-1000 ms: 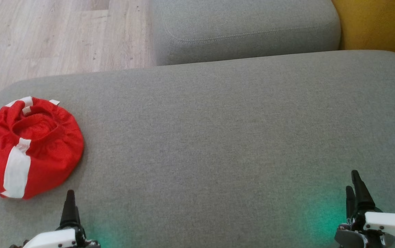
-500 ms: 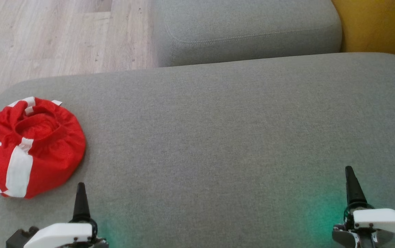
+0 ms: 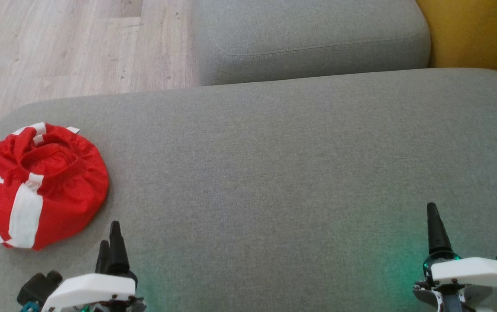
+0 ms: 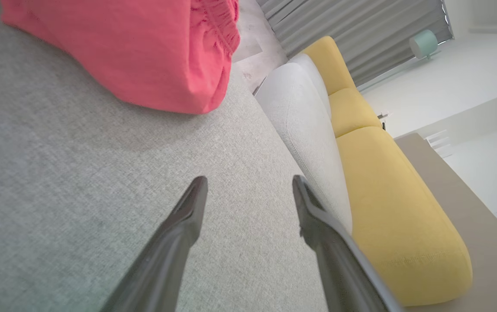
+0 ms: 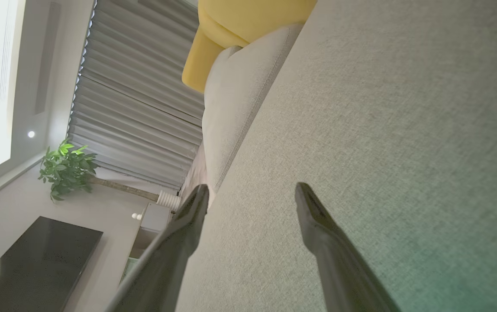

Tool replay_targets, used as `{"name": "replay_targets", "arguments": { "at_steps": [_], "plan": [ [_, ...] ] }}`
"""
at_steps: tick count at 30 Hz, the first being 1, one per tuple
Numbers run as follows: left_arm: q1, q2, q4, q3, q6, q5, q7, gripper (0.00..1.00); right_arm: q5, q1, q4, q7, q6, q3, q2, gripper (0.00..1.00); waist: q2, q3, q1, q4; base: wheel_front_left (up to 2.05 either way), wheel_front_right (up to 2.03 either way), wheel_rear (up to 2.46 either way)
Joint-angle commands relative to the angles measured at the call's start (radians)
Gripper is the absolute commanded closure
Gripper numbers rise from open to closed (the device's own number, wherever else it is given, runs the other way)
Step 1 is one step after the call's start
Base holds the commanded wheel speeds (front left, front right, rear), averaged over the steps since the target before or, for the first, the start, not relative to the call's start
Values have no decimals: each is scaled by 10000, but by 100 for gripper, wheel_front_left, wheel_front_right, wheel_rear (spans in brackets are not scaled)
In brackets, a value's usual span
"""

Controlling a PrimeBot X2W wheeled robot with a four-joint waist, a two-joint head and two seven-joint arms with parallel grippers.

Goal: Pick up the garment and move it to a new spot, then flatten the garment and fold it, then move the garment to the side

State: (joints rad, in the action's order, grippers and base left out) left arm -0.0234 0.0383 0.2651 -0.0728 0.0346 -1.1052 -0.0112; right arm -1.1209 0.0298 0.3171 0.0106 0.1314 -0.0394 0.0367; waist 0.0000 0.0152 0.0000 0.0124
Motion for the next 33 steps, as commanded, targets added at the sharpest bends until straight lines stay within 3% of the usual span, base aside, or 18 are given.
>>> {"name": "replay_targets", "arguments": {
  "at_steps": [1,33],
  "plan": [
    [433,69,-407,7,-25,306,-97,0,305,-350,-399,119,-3,131,64,0,0,3,0,2,0,0,0],
    [575,101,-1032,-1234,-1007,4759,-1078,0,4657,-359,-771,1093,-5,1358,93,0,0,121,0,244,0,0,0]
  ]
}}
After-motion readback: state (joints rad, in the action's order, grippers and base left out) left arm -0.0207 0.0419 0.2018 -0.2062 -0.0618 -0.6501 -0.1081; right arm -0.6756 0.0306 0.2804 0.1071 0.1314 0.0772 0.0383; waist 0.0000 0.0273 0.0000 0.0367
